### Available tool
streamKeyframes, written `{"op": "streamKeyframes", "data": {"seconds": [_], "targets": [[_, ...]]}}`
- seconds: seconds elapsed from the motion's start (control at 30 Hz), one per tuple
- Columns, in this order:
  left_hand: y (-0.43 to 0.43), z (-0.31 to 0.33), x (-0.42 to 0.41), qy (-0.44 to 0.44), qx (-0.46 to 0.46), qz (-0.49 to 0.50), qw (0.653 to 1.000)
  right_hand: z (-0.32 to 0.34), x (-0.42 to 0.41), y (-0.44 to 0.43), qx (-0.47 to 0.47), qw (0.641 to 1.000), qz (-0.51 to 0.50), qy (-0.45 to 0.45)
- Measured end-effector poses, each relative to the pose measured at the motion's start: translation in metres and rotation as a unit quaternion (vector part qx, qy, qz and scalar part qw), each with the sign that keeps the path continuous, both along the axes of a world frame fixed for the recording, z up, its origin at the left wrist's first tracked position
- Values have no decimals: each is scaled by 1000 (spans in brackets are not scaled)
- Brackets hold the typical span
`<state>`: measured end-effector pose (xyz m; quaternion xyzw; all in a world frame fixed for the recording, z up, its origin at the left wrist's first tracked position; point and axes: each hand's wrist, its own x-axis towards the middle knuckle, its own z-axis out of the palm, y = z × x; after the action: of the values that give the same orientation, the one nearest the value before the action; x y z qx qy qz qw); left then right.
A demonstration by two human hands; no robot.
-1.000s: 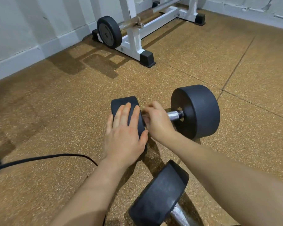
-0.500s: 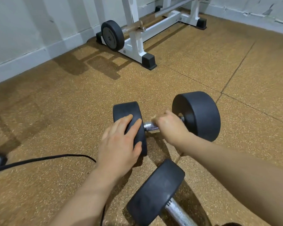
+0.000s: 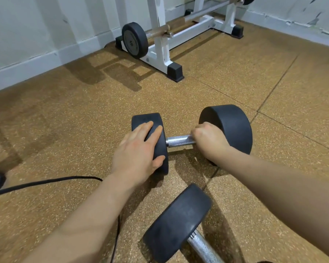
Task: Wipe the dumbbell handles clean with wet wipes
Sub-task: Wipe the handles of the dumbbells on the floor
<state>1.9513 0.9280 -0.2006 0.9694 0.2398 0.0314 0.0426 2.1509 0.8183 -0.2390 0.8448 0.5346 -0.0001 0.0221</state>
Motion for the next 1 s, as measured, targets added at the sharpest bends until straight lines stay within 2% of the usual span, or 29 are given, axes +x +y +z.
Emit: {"op": "streamKeyframes", "data": {"seconds": [0.07, 0.1, 0.23, 0.33, 0.4, 0.47, 0.57, 0.63, 0.8, 0.93, 1.0], "targets": [[4, 2, 5, 24, -12, -4, 1000, -5, -9, 9, 38, 998, -51, 18], [6, 4, 8, 43, -16, -5, 999, -11, -16, 16, 46, 997, -45, 30], [31, 12, 32, 118, -29, -8, 993, -18, -18, 25, 48, 995, 73, 37], [43, 13, 38, 101, -14, 5, 995, -14, 6, 22, -45, 994, 67, -69], [36, 4, 33, 76, 25, 6, 997, -16, 10, 25, -70, 993, -8, -96], [26, -8, 31, 96, 55, 7, 994, -25, -3, 36, -37, 998, -36, -46], [34, -14, 43, 113, 67, 18, 991, -46, -25, 53, 34, 998, 54, -9], [47, -10, 54, 118, 48, 18, 992, -47, -19, 55, 60, 994, 88, -22], [72, 6, 77, 149, -7, 41, 988, -32, 34, 49, 74, 997, -15, -18], [67, 2, 79, 133, 27, 45, 990, -25, 30, 73, 184, 978, -78, 63], [68, 0, 81, 129, 36, 43, 990, -31, 24, 84, 238, 963, -74, 97]]}}
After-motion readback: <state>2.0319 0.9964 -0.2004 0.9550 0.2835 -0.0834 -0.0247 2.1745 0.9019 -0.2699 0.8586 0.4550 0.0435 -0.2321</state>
